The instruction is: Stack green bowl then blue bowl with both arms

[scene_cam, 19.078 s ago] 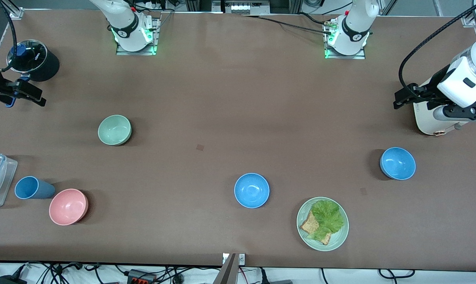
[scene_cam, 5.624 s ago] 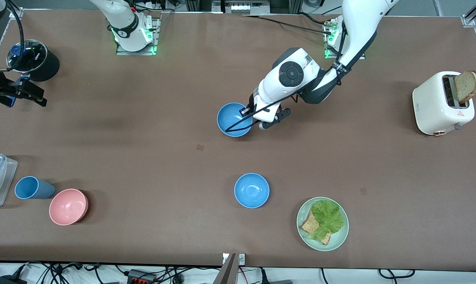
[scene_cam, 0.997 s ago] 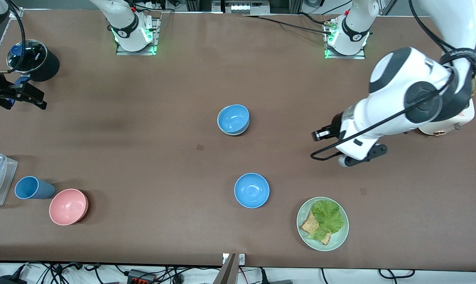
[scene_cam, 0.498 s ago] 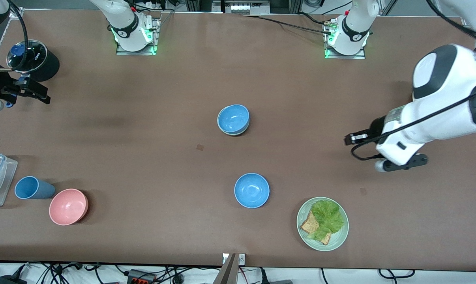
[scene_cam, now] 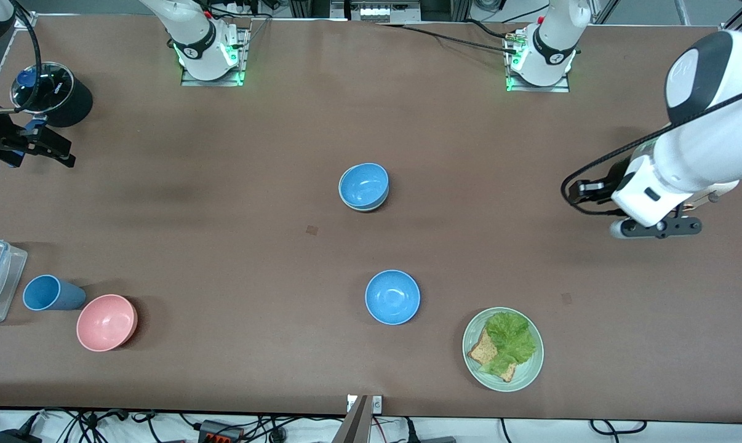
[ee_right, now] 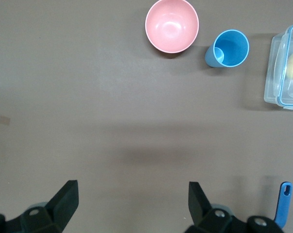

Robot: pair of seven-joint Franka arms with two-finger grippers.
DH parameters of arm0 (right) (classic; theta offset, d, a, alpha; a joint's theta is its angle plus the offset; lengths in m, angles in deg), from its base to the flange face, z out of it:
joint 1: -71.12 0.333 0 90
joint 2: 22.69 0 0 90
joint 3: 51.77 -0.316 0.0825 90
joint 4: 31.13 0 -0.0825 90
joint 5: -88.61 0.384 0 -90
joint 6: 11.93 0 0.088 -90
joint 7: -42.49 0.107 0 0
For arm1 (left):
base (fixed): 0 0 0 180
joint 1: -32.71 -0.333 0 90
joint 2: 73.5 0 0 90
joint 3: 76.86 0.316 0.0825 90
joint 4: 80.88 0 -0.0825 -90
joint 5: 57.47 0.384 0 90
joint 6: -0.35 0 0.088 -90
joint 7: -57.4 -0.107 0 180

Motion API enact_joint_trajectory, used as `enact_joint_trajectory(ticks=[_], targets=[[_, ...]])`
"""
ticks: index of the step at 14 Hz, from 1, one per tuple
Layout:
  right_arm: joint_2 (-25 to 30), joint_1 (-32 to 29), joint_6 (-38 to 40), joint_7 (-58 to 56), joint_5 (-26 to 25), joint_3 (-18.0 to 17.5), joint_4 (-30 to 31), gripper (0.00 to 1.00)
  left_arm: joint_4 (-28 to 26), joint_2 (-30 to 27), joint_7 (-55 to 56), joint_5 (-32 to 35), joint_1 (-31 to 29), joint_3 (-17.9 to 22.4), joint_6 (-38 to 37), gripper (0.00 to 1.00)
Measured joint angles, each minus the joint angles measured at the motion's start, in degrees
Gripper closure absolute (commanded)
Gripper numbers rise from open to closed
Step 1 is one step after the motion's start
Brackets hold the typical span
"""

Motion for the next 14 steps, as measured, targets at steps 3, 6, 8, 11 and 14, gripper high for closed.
enact_joint_trajectory(ticks=[3,6,8,11,14], targets=[[0.0,0.0,0.0,0.5,0.0,0.0,0.0,0.00,-1.8,-1.9,-1.5,0.0,1.3,3.2,0.1,0.00],[0.0,0.0,0.0,0.5,0.0,0.0,0.0,0.00,-1.9,-3.0,-1.8,0.0,1.5,5.2,0.4,0.00],[0.0,0.0,0.0,0.5,0.0,0.0,0.0,0.00,-1.9,-4.1,-2.0,-0.1,1.5,5.9,0.6,0.00],[0.0,0.0,-0.1,0.5,0.0,0.0,0.0,0.00,-1.9,-6.3,-2.3,-0.3,1.8,6.7,0.1,0.00],[0.0,0.0,-0.1,0.5,0.0,0.0,0.0,0.00,-2.1,-6.5,-2.6,-0.3,2.4,7.7,1.0,0.00]])
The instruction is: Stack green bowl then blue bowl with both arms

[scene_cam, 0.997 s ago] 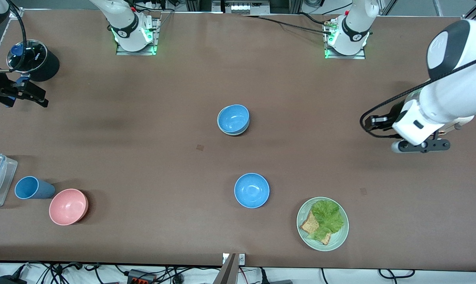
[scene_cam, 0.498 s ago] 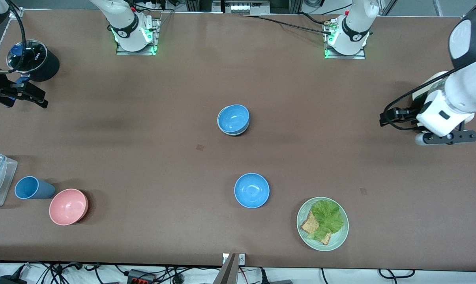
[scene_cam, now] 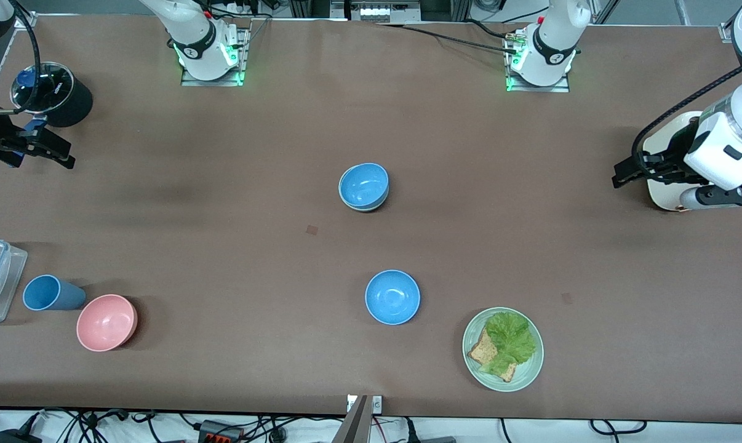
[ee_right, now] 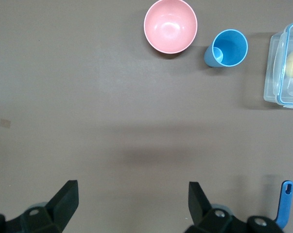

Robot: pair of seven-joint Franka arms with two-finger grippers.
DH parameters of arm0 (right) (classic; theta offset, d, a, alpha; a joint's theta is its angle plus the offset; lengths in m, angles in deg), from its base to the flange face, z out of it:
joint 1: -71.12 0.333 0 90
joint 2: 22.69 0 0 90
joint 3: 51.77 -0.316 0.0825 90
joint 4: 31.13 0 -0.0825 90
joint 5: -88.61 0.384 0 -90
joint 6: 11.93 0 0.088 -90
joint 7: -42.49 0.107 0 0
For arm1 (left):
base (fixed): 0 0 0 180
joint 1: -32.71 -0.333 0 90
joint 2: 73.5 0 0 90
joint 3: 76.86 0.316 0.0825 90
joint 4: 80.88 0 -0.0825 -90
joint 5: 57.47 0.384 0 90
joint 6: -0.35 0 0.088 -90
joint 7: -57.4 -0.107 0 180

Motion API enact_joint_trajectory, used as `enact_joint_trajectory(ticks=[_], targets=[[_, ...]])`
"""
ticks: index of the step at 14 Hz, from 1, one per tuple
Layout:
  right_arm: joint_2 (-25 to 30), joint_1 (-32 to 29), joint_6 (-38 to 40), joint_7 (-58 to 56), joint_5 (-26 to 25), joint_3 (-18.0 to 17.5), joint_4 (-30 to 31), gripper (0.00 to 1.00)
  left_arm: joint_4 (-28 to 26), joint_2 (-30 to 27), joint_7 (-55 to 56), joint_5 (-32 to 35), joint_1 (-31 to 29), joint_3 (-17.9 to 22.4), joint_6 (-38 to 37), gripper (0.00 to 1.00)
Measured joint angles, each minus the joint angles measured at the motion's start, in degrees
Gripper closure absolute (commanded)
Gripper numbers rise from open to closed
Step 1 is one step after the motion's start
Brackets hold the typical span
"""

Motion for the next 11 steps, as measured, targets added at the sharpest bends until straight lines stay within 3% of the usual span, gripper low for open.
enact_joint_trajectory(ticks=[11], targets=[[0.0,0.0,-0.1,0.0,0.0,0.0,0.0,0.00,0.0,-0.7,1.1,0.1,2.2,3.7,-2.1,0.00]])
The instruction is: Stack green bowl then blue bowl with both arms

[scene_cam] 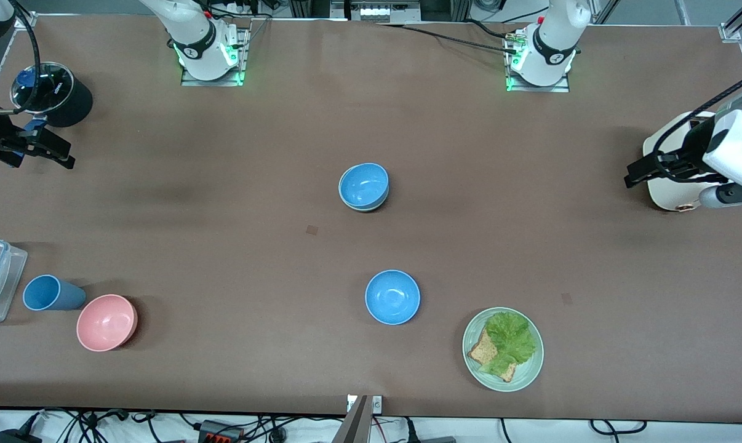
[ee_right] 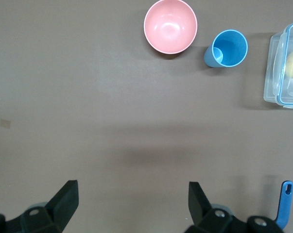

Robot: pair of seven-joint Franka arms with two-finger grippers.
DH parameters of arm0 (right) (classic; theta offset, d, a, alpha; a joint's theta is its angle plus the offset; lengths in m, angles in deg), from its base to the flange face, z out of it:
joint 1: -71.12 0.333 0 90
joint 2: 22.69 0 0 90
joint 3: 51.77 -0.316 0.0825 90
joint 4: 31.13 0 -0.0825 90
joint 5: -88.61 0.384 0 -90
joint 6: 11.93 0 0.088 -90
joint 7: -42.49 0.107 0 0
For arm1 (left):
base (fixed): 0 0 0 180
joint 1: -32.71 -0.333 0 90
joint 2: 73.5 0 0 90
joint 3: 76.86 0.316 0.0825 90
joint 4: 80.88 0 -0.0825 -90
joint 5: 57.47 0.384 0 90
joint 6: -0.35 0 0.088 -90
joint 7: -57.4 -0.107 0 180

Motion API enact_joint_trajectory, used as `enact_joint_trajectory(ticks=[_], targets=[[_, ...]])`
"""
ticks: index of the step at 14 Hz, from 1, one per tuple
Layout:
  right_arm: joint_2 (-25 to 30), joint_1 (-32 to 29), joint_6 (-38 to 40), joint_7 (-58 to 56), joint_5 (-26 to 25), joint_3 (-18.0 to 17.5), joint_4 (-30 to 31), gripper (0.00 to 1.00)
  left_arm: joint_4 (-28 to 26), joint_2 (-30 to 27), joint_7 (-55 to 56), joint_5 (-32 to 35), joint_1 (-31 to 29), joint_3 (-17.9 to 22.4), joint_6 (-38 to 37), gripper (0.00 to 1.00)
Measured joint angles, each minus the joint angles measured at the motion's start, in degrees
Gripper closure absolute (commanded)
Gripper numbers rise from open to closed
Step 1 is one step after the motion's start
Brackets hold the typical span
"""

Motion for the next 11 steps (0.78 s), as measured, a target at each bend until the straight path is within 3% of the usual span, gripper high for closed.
enact_joint_trajectory(ticks=[11], targets=[[0.0,0.0,0.0,0.0,0.0,0.0,0.0,0.00,0.0,0.0,0.0,0.0,0.4,0.0,-1.1,0.00]])
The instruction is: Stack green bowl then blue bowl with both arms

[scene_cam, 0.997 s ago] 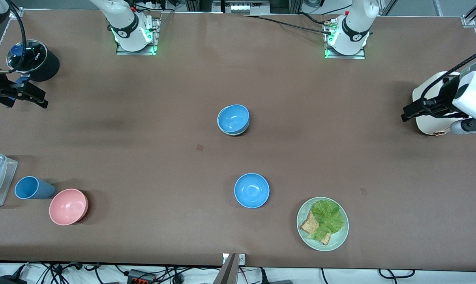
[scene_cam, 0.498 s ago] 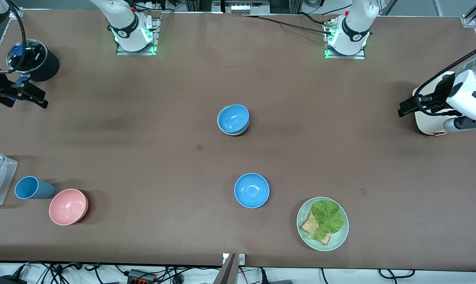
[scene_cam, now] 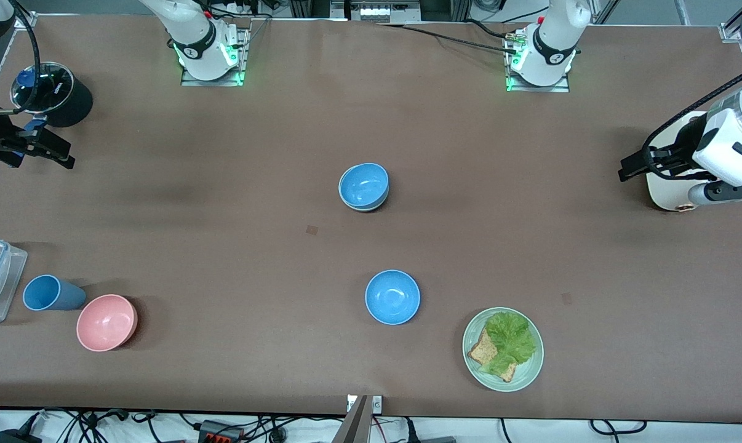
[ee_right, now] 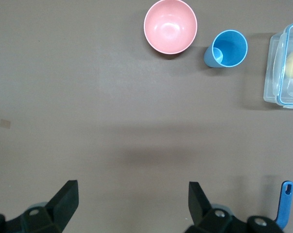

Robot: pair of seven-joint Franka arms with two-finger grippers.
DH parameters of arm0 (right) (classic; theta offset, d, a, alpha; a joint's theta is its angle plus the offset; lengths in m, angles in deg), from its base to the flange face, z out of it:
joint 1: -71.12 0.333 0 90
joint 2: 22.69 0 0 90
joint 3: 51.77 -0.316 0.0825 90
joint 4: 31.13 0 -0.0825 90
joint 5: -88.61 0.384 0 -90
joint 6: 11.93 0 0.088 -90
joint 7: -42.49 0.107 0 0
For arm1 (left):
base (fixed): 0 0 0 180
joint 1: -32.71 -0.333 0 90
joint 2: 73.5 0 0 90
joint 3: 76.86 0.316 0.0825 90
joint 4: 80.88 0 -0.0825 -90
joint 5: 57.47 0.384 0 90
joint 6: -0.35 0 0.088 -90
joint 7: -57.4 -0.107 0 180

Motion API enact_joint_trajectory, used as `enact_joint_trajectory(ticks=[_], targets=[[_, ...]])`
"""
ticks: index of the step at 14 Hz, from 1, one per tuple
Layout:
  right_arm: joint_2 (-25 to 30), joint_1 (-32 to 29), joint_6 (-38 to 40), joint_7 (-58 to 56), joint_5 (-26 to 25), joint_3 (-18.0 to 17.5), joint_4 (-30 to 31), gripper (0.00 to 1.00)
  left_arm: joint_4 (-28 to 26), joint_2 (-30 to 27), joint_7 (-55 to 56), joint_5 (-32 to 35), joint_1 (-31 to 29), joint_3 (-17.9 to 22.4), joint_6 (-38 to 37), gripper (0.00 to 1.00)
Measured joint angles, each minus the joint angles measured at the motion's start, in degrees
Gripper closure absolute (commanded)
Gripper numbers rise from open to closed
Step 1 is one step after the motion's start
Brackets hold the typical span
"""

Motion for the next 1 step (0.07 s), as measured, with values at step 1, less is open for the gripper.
enact_joint_trajectory(ticks=[1], targets=[[0.0,0.0,0.0,0.0,0.0,0.0,0.0,0.00,0.0,0.0,0.0,0.0,0.0,0.0,0.0,0.00]])
